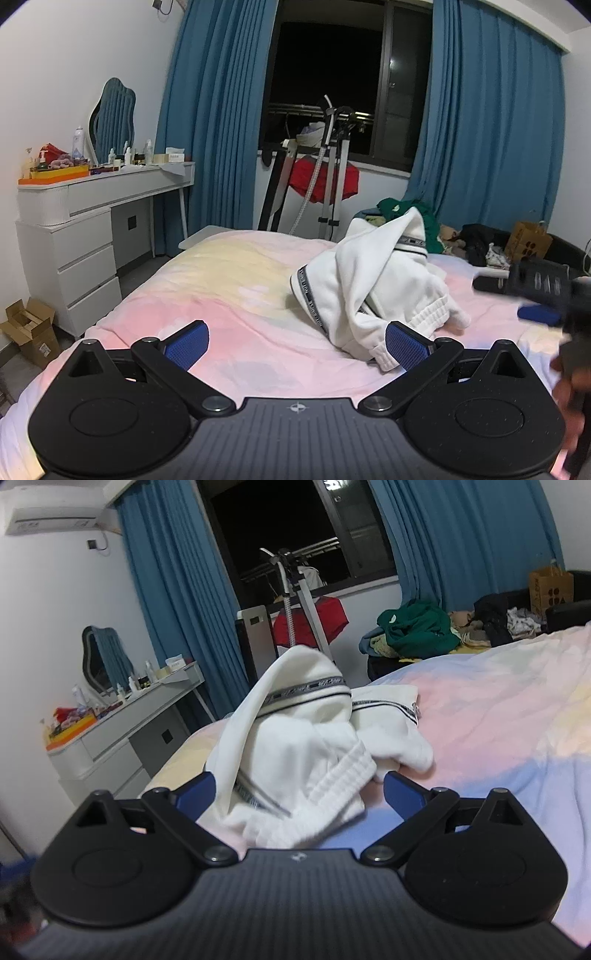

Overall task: Fold clothes
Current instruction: 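Grasp the elastic cuff of the white garment with the right gripper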

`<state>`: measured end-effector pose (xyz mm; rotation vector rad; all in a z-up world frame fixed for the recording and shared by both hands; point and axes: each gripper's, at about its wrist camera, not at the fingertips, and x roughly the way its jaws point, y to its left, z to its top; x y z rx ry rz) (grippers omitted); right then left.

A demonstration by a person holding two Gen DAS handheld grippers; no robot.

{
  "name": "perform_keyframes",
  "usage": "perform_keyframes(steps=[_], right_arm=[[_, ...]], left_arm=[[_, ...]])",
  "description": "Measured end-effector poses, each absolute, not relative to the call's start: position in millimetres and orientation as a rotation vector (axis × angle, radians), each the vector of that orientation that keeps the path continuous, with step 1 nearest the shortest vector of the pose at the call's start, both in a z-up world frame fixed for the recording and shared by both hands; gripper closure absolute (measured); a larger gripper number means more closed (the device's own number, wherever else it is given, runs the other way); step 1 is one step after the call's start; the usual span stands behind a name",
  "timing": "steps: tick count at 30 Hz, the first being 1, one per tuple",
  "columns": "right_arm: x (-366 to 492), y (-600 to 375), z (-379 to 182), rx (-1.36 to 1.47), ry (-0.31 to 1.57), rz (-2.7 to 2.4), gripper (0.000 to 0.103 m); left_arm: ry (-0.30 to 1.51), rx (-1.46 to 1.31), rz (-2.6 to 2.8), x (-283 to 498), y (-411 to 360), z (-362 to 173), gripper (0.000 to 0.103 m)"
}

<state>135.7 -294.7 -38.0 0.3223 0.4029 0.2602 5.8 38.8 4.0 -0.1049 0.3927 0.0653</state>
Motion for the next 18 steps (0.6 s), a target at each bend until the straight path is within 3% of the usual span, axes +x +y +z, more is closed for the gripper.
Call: perform_keyframes(steps=[4,7,12,18], right_arm=[[178,-328,-45,0.472,0.462,0.234,0.009],[208,-360,-74,0.651,0.559,0.208,0.023],[231,-380,-132,0.911,0.639,0.276,0.023],[261,-349,-154,0.94,0.635,0.363,0.025]], left_arm=[[0.418,-0.114,0.083,14,41,-1,0.001],[0.442,-0.138,0.084,21,44,-5,0.001],[0.486,-0.173,0.084,35,45,-14,0.001],[0.536,-0.181,0.073,52,41,-29,0.001]])
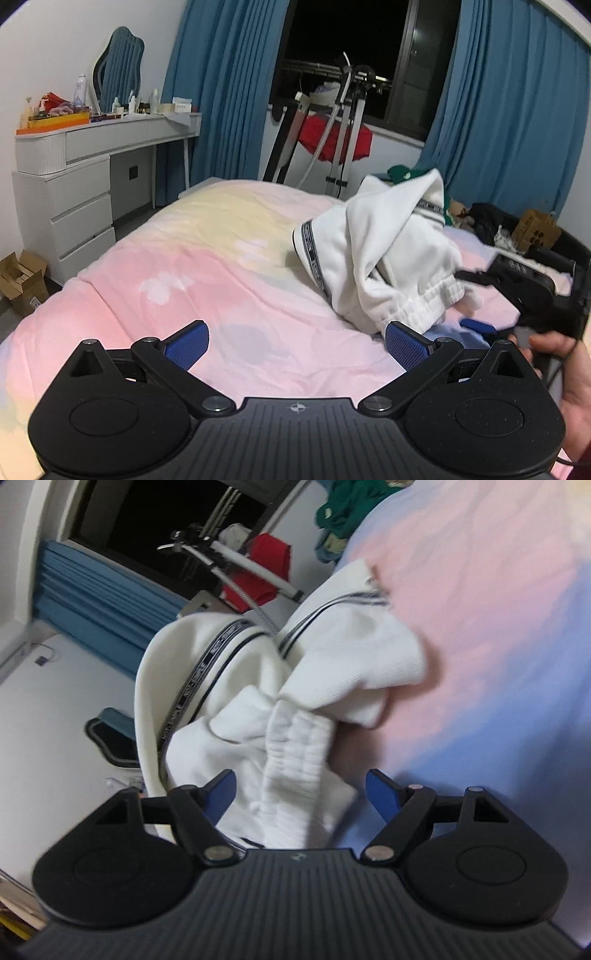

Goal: Fold clothes

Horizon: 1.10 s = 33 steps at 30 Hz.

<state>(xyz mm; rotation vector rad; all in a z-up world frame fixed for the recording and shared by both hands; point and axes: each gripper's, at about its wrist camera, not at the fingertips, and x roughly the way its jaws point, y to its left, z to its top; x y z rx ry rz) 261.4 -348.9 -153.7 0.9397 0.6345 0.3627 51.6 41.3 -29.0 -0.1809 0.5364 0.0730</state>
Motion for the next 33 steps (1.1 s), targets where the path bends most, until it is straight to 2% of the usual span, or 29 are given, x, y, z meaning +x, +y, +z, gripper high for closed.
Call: perform_keyframes(steps=[1,3,5,7,9,12,13,22,33], right_arm=[[267,-345,-157,0.953,0.627,0.386,0.029],[274,-336,-161,0.946,0.601,0.404,0.029],[275,-331,-160,0.926,0.562,0.416,0.038],[274,-332,-158,0.936,0.534,0.423,0.063],[270,-337,-153,0.973,0.51,0.444,0.069],[264,-340,-143,1.008,0.474,0.52,0.087],[260,-340,-137,1.0,0.458,0.537,0.09],[226,-350,-103,0.967,0.347,0.512,0.094],[162,-446,-91,1.117,0.145,0.193,0.094]], left_arm=[[0.546,-0.178,0.072,55,40,-32,0.001],[0.561,-0.171,0.071,59,38,-37,0.001],[0.566,-0.156,0.077,63,34,-41,0.001],[0.563,-0.144,0.085,66,31,-43,0.001],[0.561,-0.135,0.092,68,27,-45,0.001],[0.55,-0.127,0.095,68,24,-46,0.001],[0.547,-0.125,0.095,67,23,-45,0.001],[0.495,-0.114,0.092,57,23,-38,0.001],[0.435,-0.02,0.011,47,1,-36,0.001]])
